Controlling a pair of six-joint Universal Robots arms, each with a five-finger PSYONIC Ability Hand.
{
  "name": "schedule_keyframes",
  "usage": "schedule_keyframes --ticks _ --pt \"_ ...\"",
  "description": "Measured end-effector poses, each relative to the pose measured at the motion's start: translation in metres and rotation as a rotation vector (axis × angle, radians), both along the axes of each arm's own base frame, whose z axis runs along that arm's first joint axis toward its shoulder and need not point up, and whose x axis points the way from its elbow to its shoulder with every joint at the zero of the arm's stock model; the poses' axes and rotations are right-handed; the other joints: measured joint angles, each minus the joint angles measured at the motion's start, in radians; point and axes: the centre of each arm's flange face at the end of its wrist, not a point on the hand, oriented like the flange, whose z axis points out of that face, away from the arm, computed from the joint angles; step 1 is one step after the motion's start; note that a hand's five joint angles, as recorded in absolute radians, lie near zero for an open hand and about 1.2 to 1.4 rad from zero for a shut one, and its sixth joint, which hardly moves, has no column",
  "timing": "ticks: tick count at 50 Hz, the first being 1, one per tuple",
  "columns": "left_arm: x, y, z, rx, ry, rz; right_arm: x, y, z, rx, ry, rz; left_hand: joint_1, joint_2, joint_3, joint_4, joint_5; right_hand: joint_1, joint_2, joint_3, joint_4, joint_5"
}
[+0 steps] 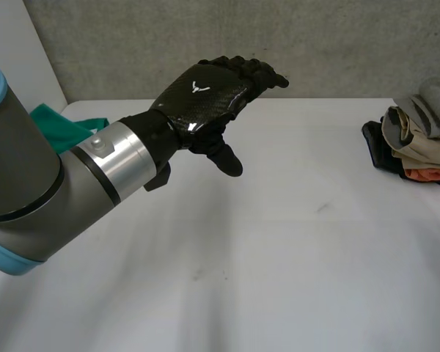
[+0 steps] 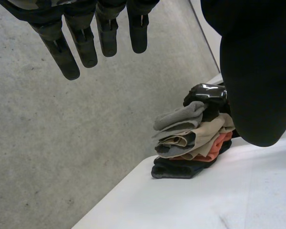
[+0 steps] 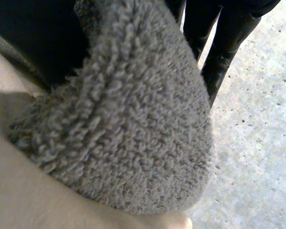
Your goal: Fold the laundry.
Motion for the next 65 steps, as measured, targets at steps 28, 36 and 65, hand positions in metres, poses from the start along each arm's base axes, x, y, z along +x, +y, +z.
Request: schedule_keyframes --ticks 28,36,65 --pt "-0.004 0.007 -0.001 0.000 -0.002 -0.019 -0.011 0.024 0.029 0.122 -0.039 -0.020 0.000 0.000 0.000 0.000 0.000 -0.711 -0.933 -0.964 -0.954 -0.891" --pt "-0.004 0.008 0.002 -0.007 0.002 -0.021 -0.049 0.075 0.079 0.309 -0.063 -0.179 0.000 0.000 0.000 0.000 0.000 -0.711 -0.933 -0.965 -0.954 -0.891" --pt "0.063 -0.068 0.036 -0.111 0.078 0.488 0.088 0.127 0.230 -0.226 0.090 -0.290 0.000 -0.003 0.000 -0.003 -0.004 -0.711 -0.933 -0.965 -0.954 -0.891"
